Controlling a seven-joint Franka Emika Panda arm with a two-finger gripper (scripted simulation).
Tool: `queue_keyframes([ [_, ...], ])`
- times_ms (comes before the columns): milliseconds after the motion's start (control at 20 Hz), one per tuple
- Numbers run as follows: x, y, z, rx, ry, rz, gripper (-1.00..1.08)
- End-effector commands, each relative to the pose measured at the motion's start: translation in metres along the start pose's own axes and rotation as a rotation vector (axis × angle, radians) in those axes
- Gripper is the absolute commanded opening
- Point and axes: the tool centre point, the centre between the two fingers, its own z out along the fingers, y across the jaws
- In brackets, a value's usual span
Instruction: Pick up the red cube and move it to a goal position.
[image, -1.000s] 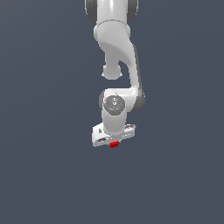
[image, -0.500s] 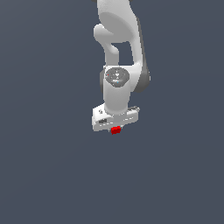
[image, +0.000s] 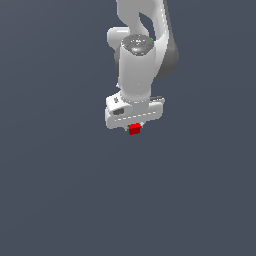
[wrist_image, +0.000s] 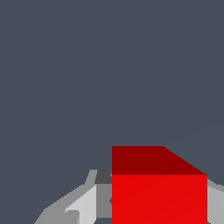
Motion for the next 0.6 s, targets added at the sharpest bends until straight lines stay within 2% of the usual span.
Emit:
queue_keyframes([
  [0,-0.007,-0.003,-0.016,0.000,0.000,0.000,-1.00],
  [550,-0.018,-0.009,-0.049,0.001,0.000,0.000,-1.00],
])
